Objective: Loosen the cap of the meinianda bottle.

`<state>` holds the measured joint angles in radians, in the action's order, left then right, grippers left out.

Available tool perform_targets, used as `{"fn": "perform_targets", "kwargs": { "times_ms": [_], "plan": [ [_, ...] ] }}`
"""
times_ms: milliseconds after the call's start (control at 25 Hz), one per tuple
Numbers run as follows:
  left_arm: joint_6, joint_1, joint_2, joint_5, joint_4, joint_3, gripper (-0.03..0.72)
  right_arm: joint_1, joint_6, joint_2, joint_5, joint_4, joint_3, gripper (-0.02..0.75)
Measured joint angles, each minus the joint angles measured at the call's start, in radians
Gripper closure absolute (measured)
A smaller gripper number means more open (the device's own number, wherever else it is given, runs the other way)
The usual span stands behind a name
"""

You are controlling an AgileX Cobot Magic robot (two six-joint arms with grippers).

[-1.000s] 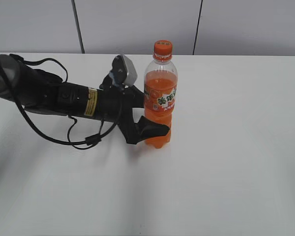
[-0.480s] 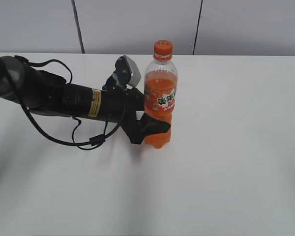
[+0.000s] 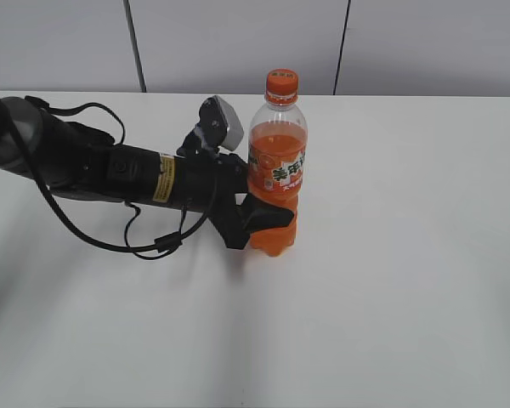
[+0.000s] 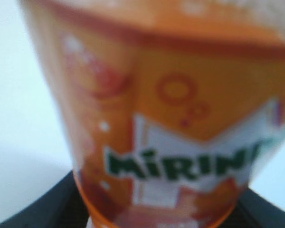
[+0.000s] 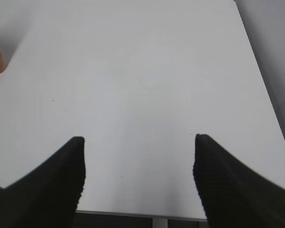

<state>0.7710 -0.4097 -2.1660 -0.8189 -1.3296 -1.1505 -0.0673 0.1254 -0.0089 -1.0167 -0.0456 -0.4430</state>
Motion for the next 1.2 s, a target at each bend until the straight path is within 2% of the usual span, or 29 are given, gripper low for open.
{"fn": "perform_targets", "kwargs": {
  "times_ms": [320,560,960,1200],
  "plan": [
    [0.001,0.0,0.0,0.0,0.0,0.0,0.274,0.0,-0.023,0.0,0.0,-0.007,0.0,0.207],
    [0.001,0.0,0.0,0.001,0.0,0.0,0.274,0.0,-0.058,0.052,-0.001,-0.009,-0.009,0.247],
    [0.001,0.0,0.0,0.001,0.0,0.0,0.274,0.0,-0.112,0.384,-0.003,-0.008,-0.188,0.302],
    [0.003,0.0,0.0,0.001,0.0,0.0,0.274,0.0,-0.125,0.591,-0.021,-0.004,-0.324,0.309]
  ]
}}
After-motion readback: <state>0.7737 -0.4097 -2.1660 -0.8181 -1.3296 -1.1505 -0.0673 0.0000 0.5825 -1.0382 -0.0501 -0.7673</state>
